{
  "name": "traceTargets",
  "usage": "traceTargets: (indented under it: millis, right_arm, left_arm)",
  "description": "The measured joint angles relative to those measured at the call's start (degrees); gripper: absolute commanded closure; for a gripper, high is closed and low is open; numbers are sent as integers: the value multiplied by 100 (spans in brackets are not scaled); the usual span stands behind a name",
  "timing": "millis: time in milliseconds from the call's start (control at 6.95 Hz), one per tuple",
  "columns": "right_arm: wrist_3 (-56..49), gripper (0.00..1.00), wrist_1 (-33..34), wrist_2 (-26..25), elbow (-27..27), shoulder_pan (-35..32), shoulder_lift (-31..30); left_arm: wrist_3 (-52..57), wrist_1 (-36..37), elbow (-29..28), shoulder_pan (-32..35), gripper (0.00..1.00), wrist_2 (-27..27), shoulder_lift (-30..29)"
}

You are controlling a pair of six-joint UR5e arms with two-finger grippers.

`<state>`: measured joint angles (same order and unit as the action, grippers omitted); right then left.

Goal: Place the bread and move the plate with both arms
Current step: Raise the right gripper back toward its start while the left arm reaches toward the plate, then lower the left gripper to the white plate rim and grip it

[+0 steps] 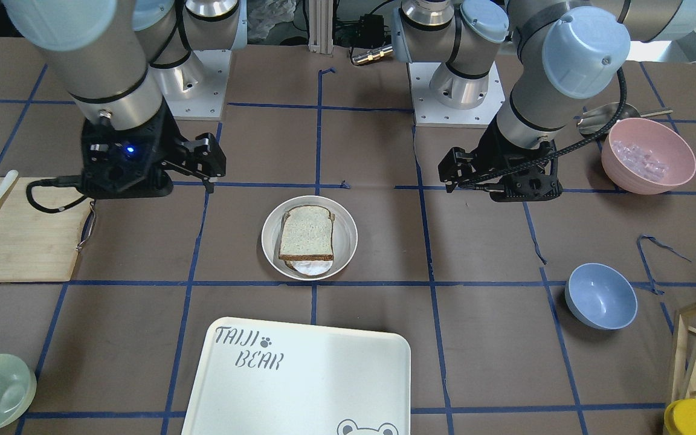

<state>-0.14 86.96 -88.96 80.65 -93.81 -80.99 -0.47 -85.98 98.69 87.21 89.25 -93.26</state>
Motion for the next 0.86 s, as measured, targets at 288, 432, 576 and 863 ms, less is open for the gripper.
traceTargets:
  millis: [288,432,576,863]
  right_arm:
    - [-183,0,73,-28,-66,241,-121]
    - [-181,0,150,-40,-82,253,-156]
    - [-179,0,178,-37,-84,252,-187]
    - [-208,0,145,-59,7,254,-193]
  left_arm:
    - [-65,499,169,56,0,-87,-189]
    - [-213,843,334,149,0,-230,-286]
    - [-448,1182,544,299,0,-381,-383]
    - [-1401,2054,1004,702,0,-505,-589]
